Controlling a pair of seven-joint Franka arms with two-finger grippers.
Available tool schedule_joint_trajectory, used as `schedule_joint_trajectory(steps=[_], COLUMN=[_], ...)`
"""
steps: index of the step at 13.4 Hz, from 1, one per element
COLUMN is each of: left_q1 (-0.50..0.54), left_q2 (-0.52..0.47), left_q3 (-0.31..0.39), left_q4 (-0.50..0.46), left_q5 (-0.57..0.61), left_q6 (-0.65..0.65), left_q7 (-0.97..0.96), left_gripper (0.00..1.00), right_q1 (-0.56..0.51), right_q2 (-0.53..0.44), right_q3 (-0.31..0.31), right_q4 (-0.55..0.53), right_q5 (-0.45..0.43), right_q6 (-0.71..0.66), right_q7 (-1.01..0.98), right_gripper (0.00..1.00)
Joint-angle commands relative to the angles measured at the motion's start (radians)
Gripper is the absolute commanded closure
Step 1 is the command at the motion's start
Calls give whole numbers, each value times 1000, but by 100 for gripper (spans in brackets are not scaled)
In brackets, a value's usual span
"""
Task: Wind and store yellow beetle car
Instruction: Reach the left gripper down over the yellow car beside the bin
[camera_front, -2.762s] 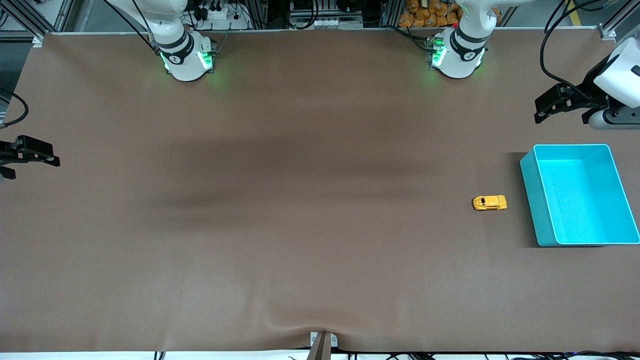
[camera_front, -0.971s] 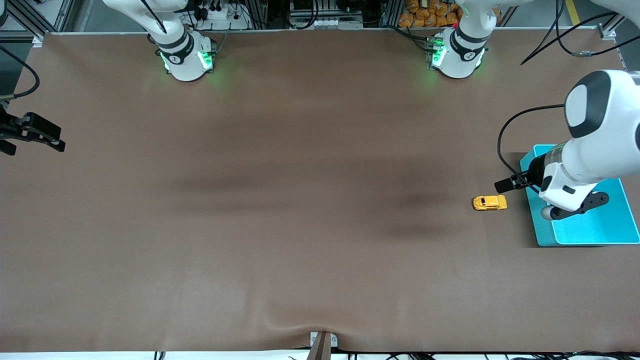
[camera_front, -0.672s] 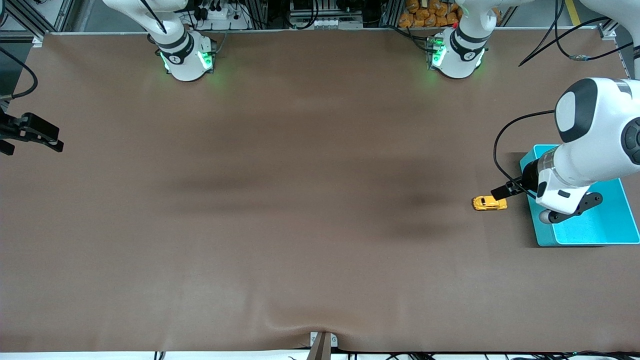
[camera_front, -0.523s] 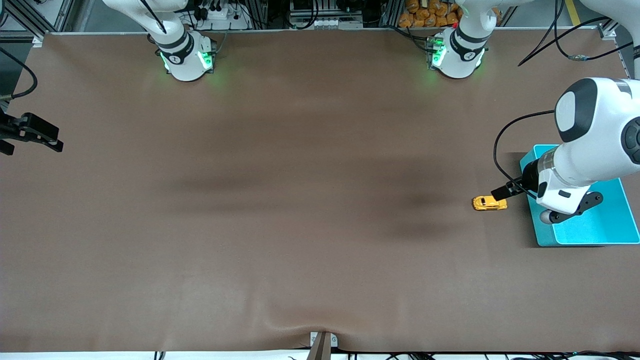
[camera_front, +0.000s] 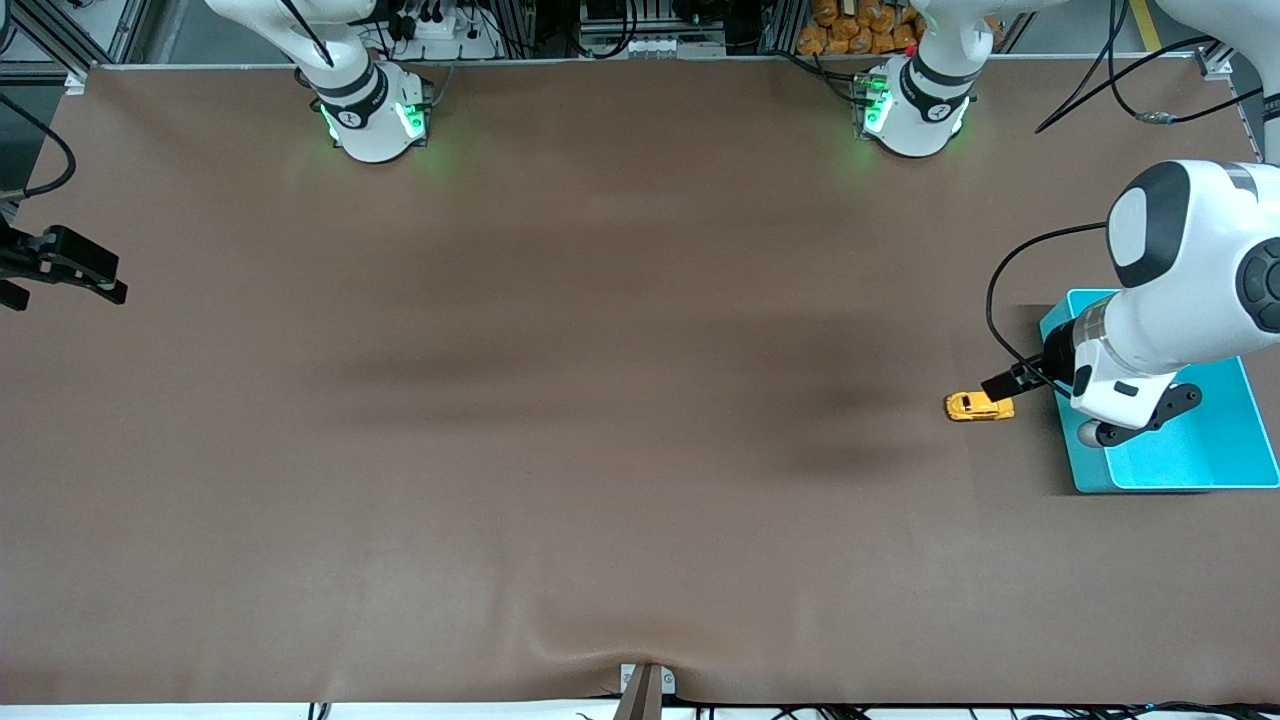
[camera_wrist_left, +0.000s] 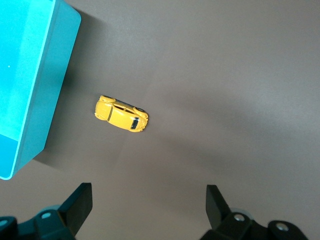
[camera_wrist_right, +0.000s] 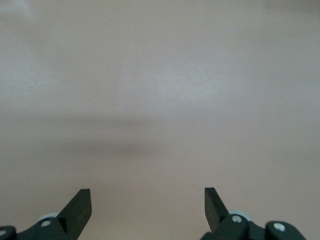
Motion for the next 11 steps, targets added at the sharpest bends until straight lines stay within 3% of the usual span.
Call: schedule_joint_trajectory(steps=[1, 11], left_q1=[-1, 74], left_q2=[-6, 71], left_q3=[-1, 8], left_q4=[-44, -162], left_q5=[-2, -2], left_q6=[51, 322], left_q7=[-32, -493], left_gripper=[0, 0], right_q1=[18, 3], right_q2=[-12, -7], right_q3=[-9, -9], right_q4=[-12, -28], right_q5=[-13, -5], right_q6=[9, 6], right_q7=[14, 14], right_gripper=[0, 0])
